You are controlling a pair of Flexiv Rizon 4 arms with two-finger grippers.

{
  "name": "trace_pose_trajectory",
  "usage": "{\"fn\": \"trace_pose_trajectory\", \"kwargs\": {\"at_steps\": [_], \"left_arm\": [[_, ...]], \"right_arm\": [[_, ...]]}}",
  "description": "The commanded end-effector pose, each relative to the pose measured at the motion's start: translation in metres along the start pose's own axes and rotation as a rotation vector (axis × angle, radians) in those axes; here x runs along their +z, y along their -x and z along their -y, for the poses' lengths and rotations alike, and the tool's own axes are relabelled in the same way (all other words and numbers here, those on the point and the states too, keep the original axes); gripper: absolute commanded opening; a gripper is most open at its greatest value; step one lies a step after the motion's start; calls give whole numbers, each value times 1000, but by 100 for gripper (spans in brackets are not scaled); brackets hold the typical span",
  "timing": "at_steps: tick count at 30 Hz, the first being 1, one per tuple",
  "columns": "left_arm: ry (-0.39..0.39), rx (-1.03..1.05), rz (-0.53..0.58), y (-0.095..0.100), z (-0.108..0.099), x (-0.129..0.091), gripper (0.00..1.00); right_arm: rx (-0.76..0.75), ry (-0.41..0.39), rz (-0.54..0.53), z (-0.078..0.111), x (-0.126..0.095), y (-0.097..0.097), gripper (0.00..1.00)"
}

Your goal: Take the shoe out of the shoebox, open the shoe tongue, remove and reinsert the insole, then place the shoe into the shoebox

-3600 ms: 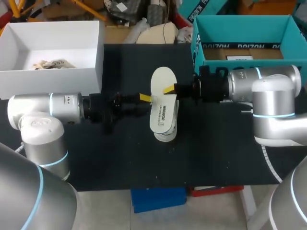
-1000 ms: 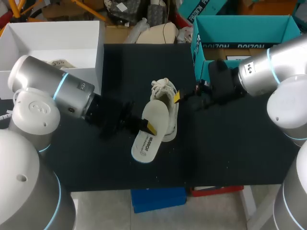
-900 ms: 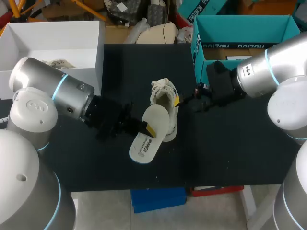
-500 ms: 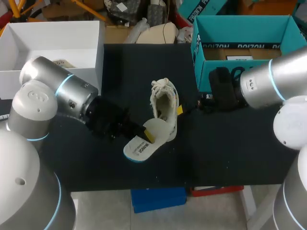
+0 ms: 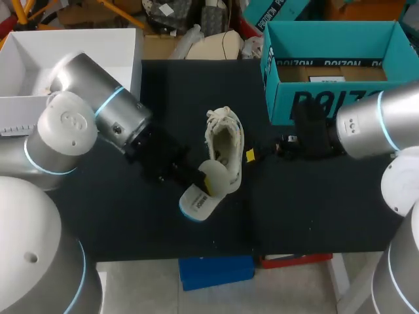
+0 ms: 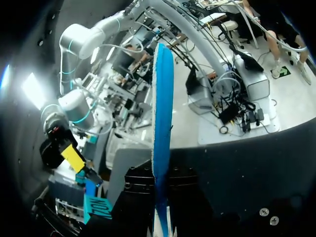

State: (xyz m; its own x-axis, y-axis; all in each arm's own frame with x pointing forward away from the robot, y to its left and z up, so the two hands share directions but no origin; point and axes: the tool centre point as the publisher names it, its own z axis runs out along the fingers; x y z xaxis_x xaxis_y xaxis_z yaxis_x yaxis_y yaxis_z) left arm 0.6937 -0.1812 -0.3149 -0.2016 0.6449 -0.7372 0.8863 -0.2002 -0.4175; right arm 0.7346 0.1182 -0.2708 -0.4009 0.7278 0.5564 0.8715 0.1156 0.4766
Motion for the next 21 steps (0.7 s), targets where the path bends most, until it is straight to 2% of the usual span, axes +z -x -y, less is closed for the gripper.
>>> {"fn": "trace_pose_trajectory", "kwargs": {"at_steps": [1, 12, 21], "left_arm": [[-23, -4, -54, 4, -18, 8, 0], [-32, -12, -52, 3, -56, 15, 0], [-3, 2, -46, 7, -99, 16, 0]], "right_arm": [[1, -1, 4, 0, 1, -1, 100], [1, -1, 4, 0, 1, -1, 100], [1, -1, 4, 0, 1, -1, 100]]}}
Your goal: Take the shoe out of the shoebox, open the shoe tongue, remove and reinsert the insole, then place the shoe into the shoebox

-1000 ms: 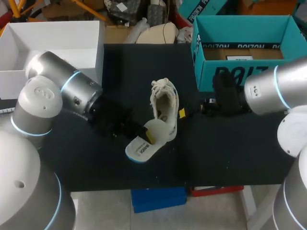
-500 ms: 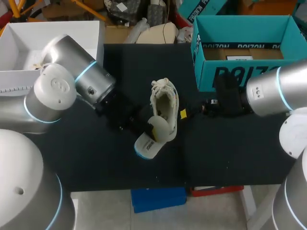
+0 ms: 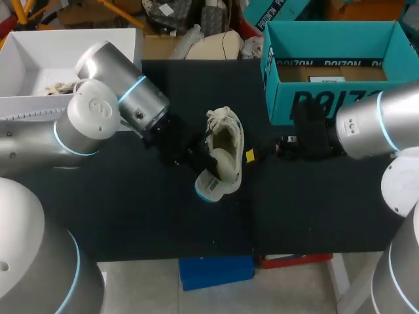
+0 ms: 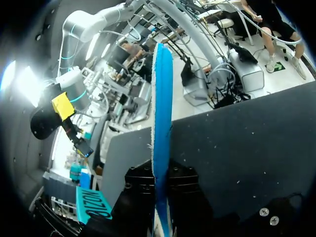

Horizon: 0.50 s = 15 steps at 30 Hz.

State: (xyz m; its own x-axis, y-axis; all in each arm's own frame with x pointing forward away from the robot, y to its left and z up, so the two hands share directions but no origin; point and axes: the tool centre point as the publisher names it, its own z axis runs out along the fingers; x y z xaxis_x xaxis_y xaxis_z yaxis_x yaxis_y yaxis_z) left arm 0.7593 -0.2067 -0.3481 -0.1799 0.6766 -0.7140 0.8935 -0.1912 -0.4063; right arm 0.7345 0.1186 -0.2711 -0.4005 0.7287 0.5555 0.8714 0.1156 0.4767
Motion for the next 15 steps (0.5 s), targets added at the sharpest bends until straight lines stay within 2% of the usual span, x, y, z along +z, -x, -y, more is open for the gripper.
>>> {"fn": "trace_pose_trajectory", "kwargs": {"at_steps": [1, 7, 15], "left_arm": [[-21, -2, 6, 2, -27, 7, 0], [-12, -13, 23, 3, -57, 5, 0], [3, -2, 31, 12, -85, 8, 0]], "right_arm": [[1, -1, 2, 0, 1, -1, 100], [1, -1, 2, 0, 1, -1, 100], [1, -1, 2, 0, 1, -1, 100]]}}
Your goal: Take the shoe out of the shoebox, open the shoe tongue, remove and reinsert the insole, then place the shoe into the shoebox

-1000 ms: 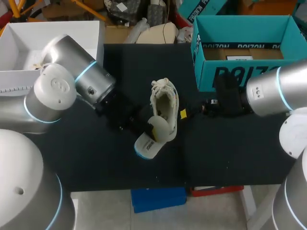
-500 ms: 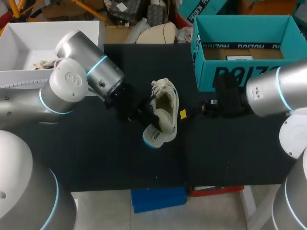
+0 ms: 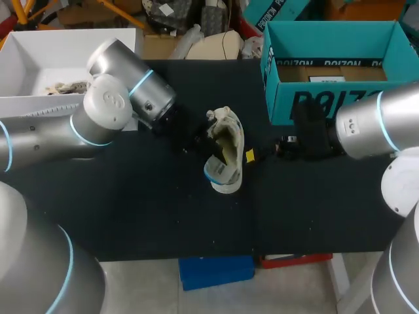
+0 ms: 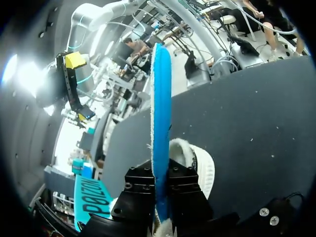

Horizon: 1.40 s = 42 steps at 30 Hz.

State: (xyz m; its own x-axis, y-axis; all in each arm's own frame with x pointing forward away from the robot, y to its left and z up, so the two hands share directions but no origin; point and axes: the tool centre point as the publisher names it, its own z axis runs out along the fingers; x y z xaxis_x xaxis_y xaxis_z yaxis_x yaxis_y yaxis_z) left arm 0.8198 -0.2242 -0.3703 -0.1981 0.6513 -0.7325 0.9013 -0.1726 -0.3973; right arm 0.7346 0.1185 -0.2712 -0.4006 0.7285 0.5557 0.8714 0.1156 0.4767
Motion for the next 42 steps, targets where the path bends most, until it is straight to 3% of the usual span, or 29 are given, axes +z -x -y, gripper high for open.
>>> {"fn": "trace_pose_trajectory", "kwargs": {"at_steps": [1, 2, 4, 6, 7, 17, 19, 20, 31, 33, 34, 35, 36, 42], "left_arm": [[-13, 3, -10, 6, -20, 8, 11], [-11, 6, -20, 7, -21, 9, 28], [-11, 6, -21, 9, -22, 9, 45], [-9, 7, -22, 11, -19, 7, 91], [-9, 8, -22, 12, -17, 6, 91], [-19, 4, -7, 15, 27, -6, 76], [-34, -10, 4, 11, 45, -3, 64], [-37, -13, -2, 9, 51, -1, 62], [-39, -30, -18, -1, 85, -3, 49], [-37, -29, -17, -1, 87, -4, 40], [-36, -29, -16, -1, 87, -4, 28], [-38, -32, -21, -2, 87, -5, 4], [-41, -33, -26, -3, 86, -5, 0], [-60, -31, -12, -2, 77, -1, 0]], "right_arm": [[1, -1, 3, 0, 1, -1, 100], [1, -1, 3, 0, 1, -1, 100], [1, -1, 3, 0, 1, -1, 100], [1, -1, 3, 0, 1, -1, 100], [1, -1, 3, 0, 1, -1, 100], [1, -1, 3, 0, 1, -1, 100], [1, -1, 3, 0, 1, -1, 100], [1, -1, 3, 0, 1, -1, 100], [1, -1, 3, 0, 1, -1, 100], [1, -1, 3, 0, 1, -1, 100], [1, -1, 3, 0, 1, -1, 100], [1, -1, 3, 0, 1, -1, 100], [1, -1, 3, 0, 1, -1, 100], [1, -1, 3, 0, 1, -1, 100]]}}
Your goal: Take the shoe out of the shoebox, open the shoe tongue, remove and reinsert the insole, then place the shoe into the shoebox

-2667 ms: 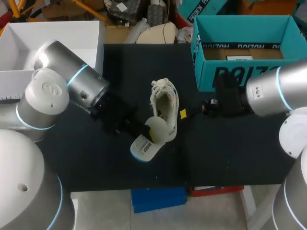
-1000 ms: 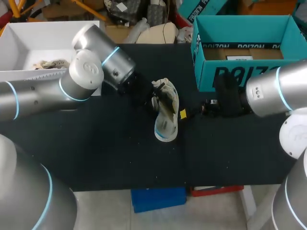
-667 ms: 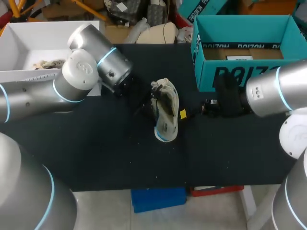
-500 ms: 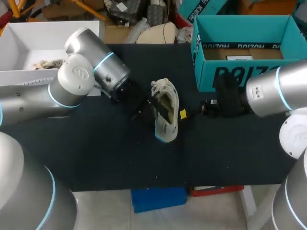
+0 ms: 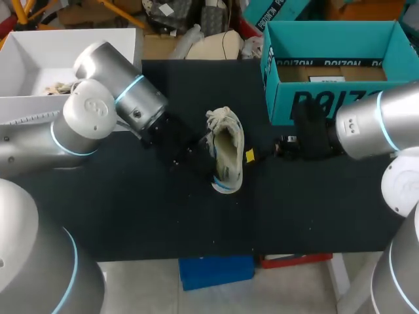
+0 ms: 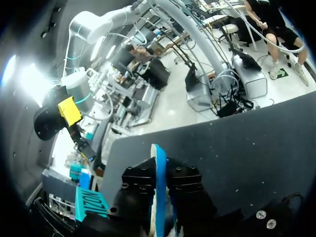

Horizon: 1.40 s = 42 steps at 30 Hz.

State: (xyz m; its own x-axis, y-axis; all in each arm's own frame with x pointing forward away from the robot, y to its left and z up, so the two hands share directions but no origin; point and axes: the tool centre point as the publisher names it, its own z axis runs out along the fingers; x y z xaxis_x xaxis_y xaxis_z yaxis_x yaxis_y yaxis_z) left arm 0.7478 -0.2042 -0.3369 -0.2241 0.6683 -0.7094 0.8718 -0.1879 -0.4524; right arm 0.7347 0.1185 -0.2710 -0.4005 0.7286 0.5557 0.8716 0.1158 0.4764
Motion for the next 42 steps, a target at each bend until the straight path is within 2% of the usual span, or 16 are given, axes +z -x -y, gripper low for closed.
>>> {"fn": "trace_pose_trajectory", "kwargs": {"at_steps": [1, 15, 25, 32, 38, 42], "left_arm": [[-8, 6, 6, 2, -7, 5, 0], [0, 29, 77, 10, -43, -1, 0], [58, 45, 64, 14, -69, -8, 0], [139, 52, -33, 12, -84, -4, 0], [158, 62, -143, 11, -86, 1, 0], [169, 52, -243, 4, -88, 9, 0]], "right_arm": [[1, 0, 2, 0, 1, -1, 100], [1, 0, 2, 0, 1, -1, 100], [1, 0, 2, 0, 1, -1, 100], [1, 0, 2, 0, 1, -1, 100], [1, 0, 2, 0, 1, -1, 100], [1, 0, 2, 0, 1, -1, 100]]}}
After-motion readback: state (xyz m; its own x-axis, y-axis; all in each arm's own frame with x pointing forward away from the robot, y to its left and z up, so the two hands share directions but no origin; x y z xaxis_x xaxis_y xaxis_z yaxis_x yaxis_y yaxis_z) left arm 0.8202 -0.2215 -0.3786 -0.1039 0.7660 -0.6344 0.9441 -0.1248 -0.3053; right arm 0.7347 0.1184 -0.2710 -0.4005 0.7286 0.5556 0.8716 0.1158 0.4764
